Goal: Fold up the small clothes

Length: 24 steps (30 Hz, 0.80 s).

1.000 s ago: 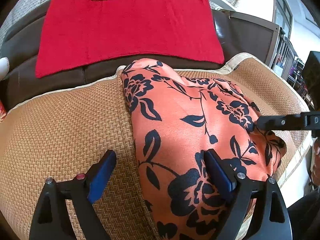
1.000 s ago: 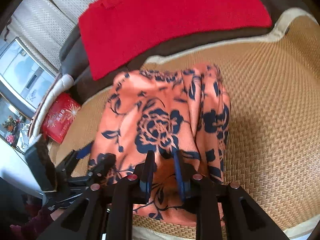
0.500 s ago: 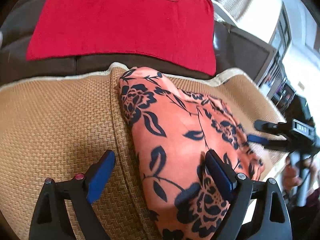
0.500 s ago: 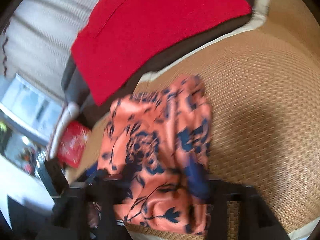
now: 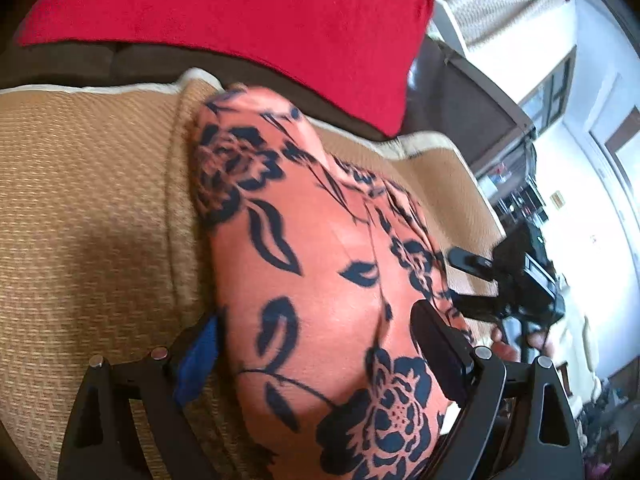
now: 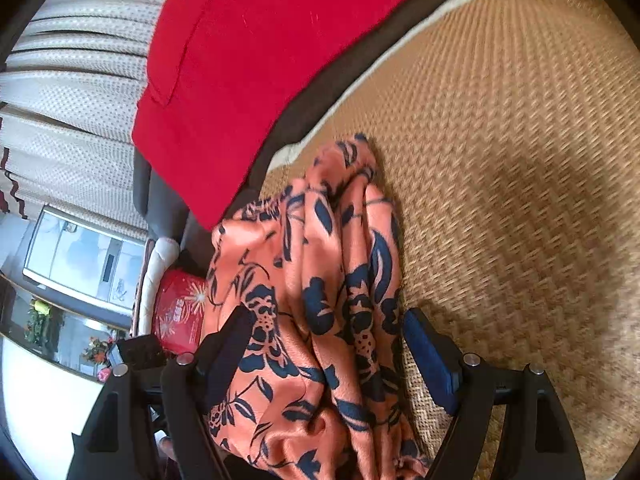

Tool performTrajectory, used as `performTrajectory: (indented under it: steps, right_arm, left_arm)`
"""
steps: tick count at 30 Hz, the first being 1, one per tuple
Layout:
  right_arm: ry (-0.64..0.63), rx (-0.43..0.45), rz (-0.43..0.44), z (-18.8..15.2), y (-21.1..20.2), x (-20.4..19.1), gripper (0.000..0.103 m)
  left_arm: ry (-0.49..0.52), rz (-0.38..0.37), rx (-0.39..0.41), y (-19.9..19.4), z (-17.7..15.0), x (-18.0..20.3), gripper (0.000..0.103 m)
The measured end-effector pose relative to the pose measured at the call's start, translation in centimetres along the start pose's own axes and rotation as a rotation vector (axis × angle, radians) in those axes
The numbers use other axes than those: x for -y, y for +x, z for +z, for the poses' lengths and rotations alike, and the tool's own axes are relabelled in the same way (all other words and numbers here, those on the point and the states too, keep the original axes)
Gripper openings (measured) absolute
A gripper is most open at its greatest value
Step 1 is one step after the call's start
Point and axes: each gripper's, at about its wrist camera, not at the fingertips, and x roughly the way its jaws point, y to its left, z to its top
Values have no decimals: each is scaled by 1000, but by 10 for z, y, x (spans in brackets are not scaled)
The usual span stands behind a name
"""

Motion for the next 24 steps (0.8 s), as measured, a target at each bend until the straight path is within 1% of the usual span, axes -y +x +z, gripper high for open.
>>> performTrajectory:
  steps: [2,5,10,11,12,14,15,17,19,21,24]
  right_arm:
    - [-13,-11,18,5,17,-5,81]
    - [-32,-28,21,0,26,-12,81]
    - [-94,-40,3,-4,47,-30,79]
    - [-118,-43,-11,-5,52,-36,76]
    - [-145,-48,-28,-7,55,-42,74]
    - [-212,-52,-72,-12,63,-57,64]
    - [-240,-46,-85,-15,65,-65,62]
    - [-274,-35,-92,-18,69,-75,53]
    - [-301,-22,-100,-22,73,-87,50]
    - [-334,-5,-107,-25,79,-100,49]
    - [-373,27,-97,-28,79,-113,49]
  left_arm:
    - [15,5,-15,6,0,3,91]
    - [21,10,-28,18,0,6,91]
    - [47,-7,0,19,0,15,89]
    - [65,-5,14,18,0,18,84]
    - [76,1,23,15,0,20,82]
    - [100,20,45,13,0,24,75]
    - [101,25,59,11,1,25,74]
    - [91,24,93,3,5,22,67]
    - [84,35,117,-3,10,19,62]
    - [76,46,145,-11,14,16,61]
    - [79,72,188,-23,18,12,61]
